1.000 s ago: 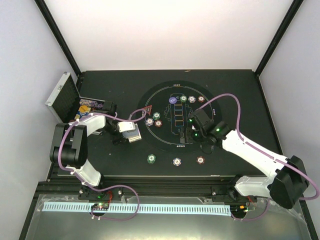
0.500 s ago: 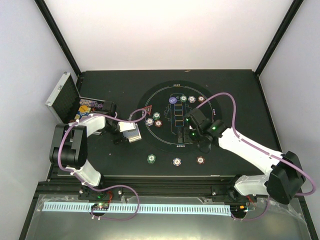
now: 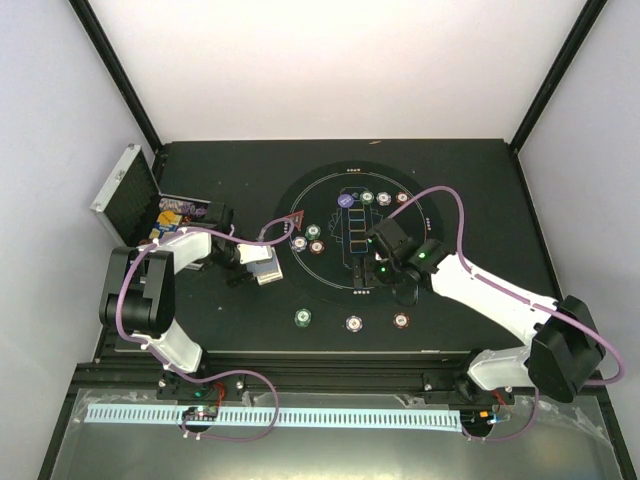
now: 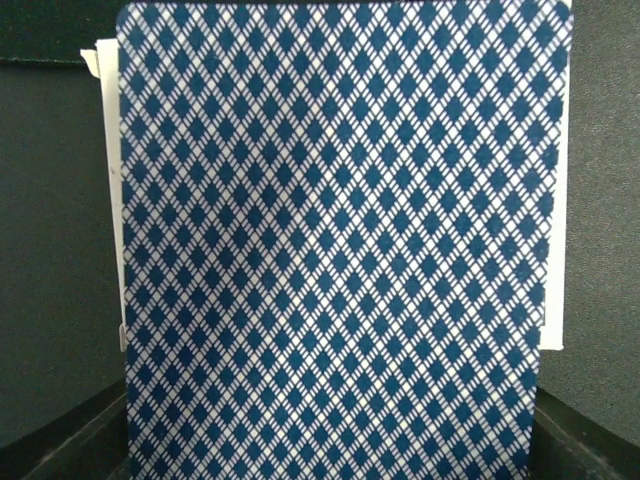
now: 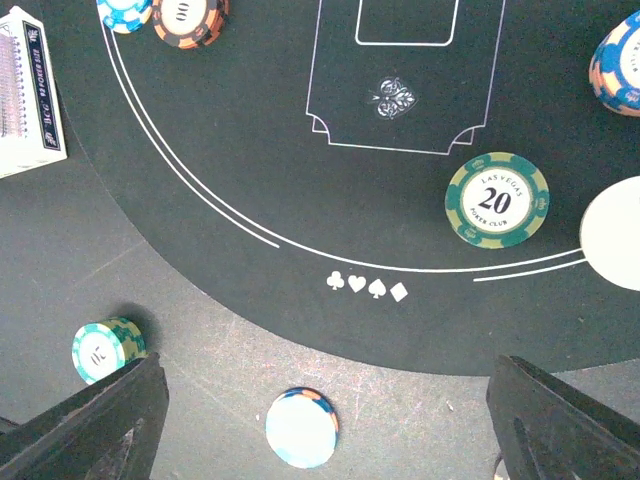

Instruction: Distribute texas hold em gaming equipment

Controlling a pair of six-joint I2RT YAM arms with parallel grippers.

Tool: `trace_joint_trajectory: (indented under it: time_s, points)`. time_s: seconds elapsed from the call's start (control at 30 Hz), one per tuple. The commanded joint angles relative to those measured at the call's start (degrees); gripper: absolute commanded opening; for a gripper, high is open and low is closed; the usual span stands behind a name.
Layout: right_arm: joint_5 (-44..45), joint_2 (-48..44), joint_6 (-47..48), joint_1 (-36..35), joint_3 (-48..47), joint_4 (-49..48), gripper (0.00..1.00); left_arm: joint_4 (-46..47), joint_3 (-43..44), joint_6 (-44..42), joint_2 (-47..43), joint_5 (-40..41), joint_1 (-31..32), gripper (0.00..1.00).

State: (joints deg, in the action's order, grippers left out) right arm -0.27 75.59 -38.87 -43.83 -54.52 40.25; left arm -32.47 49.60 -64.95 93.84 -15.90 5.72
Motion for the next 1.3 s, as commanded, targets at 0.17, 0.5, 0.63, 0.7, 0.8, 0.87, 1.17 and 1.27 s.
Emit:
trace_joint_trajectory:
  time_s: [0.17,0.5,0.63,0.7,0.8,0.87,1.17,1.27]
  points:
    - [-0.6,0.9,0.4,-1.0,-1.9,-0.7,0.88,3.1,-1.0,-2.8,1.7,1.6,-0.4,0.70]
    - [-1.0,1.5,0.6,-1.3,-2.3,-0.8,0.87,2.8,-0.9,-2.6,1.9,1.4,-0.5,0.46]
    - [-1.1,1.7,0.6,-1.3,-2.3,-1.1,0.87,2.3,-1.1,-2.9,1.7,2.2,-0.7,0.43]
    - [-1.3,1.7,0.6,-1.4,-2.3,-1.3,0.87,1.9,-1.1,-2.9,1.1,2.1,-0.7,0.40]
    - [-1.6,1.7,0.6,-1.4,-2.2,-1.8,0.87,1.2,-1.1,-3.1,0.0,2.0,-0.7,0.24]
    - [-2.2,1.8,0.6,-1.5,-2.1,-2.2,0.87,0.4,-1.1,-3.1,-1.2,1.9,-0.7,0.15]
    - [-5.6,1.0,0.5,-1.5,-1.4,-5.1,0.87,-5.8,0.2,-3.6,-6.3,0.9,-0.7,0.02]
    - [-7.1,1.0,0.2,-1.5,-1.3,-6.6,0.87,-8.2,1.3,-3.5,-7.8,0.1,-0.7,0.02]
